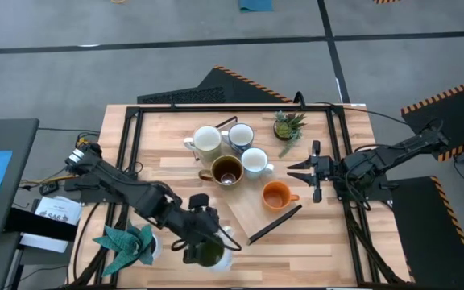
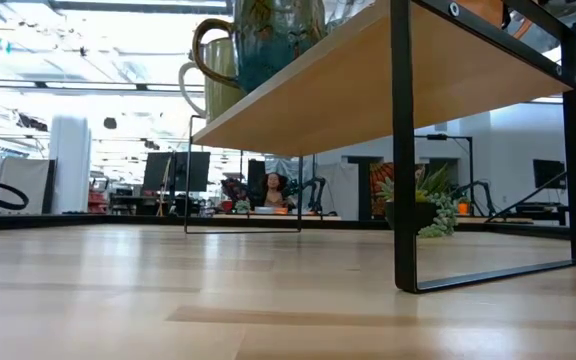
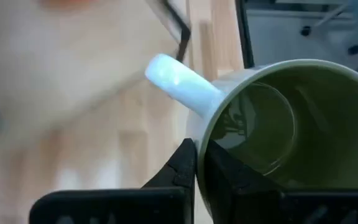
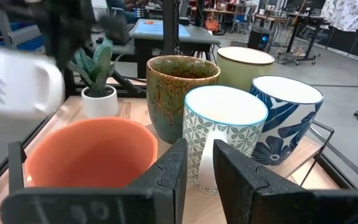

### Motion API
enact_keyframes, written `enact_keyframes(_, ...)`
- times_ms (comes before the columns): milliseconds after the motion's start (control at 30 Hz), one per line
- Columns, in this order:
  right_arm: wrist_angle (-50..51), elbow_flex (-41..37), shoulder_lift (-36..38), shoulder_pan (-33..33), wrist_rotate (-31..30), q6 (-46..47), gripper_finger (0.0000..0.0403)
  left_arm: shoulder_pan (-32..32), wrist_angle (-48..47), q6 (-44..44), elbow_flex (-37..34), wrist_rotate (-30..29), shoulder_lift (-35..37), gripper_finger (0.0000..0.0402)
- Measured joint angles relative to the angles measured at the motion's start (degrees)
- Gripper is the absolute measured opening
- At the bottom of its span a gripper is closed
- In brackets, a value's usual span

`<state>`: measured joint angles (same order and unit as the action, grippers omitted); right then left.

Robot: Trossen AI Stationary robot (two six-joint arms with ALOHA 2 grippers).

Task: Place coffee mugs
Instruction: Put the white mug on the shelf

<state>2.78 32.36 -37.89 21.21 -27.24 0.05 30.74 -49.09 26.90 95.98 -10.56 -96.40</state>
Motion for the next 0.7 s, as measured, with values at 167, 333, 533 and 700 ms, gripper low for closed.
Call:
enact_keyframes(167,0.0,0.0,0.0,0.0,0.0,0.07,0.0103,-1.23,-1.11,-14.97,3.29,-5.32,-0.48,0.0001)
enact_keyframes(333,-0.01,0.0,0.0,0.0,-0.01,0.09,0.0103,-4.02,0.39,-25.65,2.65,-8.17,-0.42,0.0)
enact_keyframes(533,0.01,0.0,0.0,0.0,0.0,0.09,0.0103,-8.48,4.47,-33.21,2.17,-7.87,-0.44,0.0)
enact_keyframes(700,0.01,0.0,0.0,0.0,-0.01,0.07,0.0103,-11.78,6.51,-35.53,2.17,-3.9,-0.44,0.0)
